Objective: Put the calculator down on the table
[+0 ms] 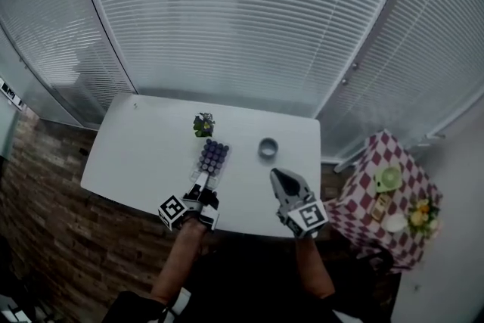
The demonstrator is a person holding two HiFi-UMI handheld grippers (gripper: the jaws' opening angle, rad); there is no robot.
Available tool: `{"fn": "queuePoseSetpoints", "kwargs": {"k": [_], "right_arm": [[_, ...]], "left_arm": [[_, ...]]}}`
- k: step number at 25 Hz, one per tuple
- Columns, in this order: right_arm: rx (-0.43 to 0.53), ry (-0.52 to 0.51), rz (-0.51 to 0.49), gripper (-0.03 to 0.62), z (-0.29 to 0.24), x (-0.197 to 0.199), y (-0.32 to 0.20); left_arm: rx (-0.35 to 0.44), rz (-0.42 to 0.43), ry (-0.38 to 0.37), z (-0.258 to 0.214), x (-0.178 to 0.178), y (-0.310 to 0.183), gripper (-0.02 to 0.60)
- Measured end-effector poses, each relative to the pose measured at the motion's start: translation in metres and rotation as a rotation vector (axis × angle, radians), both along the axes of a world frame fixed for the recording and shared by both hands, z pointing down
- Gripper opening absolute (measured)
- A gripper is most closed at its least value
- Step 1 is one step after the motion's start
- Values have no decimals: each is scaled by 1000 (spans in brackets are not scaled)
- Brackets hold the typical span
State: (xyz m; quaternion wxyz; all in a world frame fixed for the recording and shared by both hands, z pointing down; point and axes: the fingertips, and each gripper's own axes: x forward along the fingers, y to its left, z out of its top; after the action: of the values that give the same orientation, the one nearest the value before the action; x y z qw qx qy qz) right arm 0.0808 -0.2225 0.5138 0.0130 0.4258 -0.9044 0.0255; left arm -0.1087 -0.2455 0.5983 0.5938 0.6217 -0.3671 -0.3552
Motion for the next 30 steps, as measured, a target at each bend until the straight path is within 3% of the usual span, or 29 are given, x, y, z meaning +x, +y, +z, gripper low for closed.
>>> {"fn": "queuePoseSetpoints", "kwargs": {"k": [8,17,22,30], "right_arm": [[-28,2,-6,5,10,6,-4],[-35,-14,-8,5,12,13,-3],[-53,-29,-10,5,9,15,-6],[-51,-24,-19,5,10,18,-6]], "left_arm": [[-81,56,-46,54,21,0,101],[-168,58,-70,102,35,-13,101],[-157,110,-147,121,52,-28,101],[-236,90,-64,171,56,-43,101]]}}
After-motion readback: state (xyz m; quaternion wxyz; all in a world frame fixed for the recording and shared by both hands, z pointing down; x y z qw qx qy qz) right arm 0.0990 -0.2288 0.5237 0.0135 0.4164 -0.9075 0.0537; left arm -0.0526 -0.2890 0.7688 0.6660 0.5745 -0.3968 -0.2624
